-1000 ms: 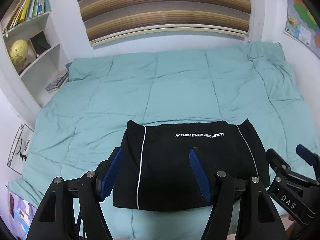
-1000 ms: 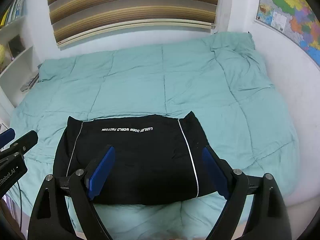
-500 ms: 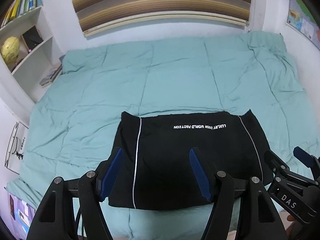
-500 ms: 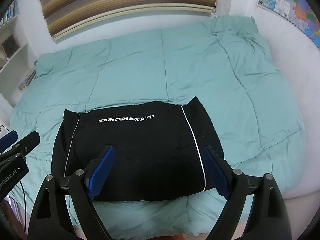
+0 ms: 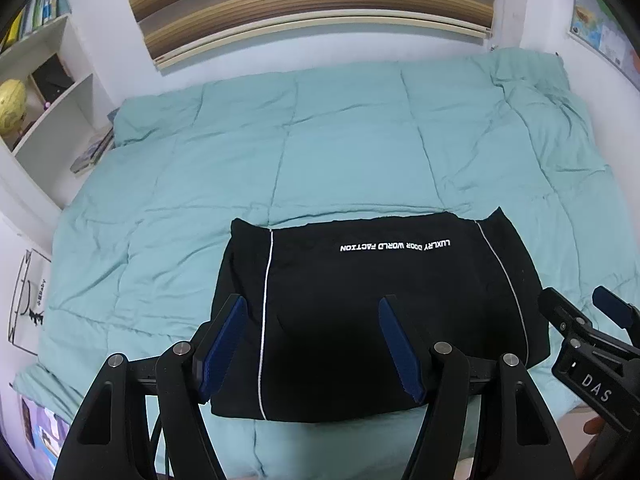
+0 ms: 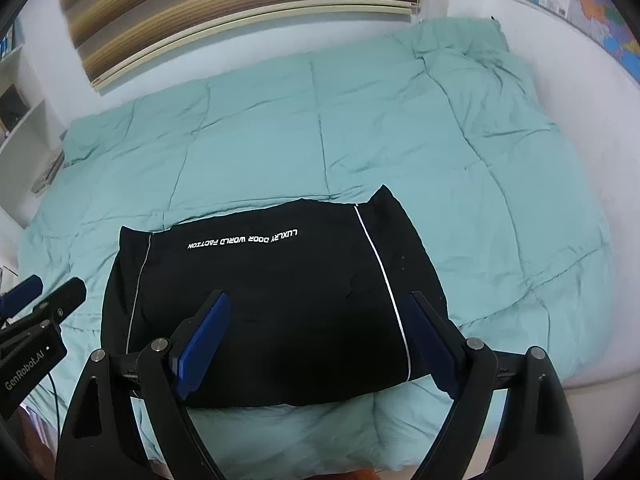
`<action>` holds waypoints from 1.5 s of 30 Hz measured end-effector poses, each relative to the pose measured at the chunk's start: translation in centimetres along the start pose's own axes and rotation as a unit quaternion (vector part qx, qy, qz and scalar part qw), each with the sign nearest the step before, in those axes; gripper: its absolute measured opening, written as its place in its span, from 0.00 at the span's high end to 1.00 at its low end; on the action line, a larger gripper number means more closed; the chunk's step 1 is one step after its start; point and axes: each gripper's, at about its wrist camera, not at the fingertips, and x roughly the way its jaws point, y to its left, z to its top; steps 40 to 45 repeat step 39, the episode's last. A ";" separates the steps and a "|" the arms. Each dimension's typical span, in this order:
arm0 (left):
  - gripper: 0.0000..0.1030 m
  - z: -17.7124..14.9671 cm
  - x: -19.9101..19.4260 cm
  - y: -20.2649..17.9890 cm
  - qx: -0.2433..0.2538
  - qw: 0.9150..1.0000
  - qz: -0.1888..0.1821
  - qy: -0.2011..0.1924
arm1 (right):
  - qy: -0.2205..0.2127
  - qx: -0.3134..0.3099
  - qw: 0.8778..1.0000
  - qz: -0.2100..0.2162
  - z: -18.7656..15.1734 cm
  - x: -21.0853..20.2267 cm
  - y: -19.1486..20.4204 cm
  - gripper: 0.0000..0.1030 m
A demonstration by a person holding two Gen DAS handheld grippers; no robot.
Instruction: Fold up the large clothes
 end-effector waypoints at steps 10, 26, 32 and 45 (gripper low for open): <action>0.32 0.4 0.7 0.2 0.001 1.000 -0.002 0.008 | 0.011 -0.004 1.000 -0.003 -0.1 0.5 0.2 0.13; 0.32 -0.1 0.1 -0.2 0.015 1.000 0.003 -0.003 | 0.028 -0.011 1.000 0.000 -1.1 1.1 0.8 0.13; 0.32 -0.5 -0.4 -0.5 0.019 1.000 0.011 -0.015 | 0.034 -0.013 0.999 0.002 -1.5 1.3 0.7 0.13; 0.32 -0.6 -1.4 -0.3 0.012 0.999 0.034 -0.036 | 0.035 -0.015 0.999 0.002 -1.8 1.4 0.7 0.13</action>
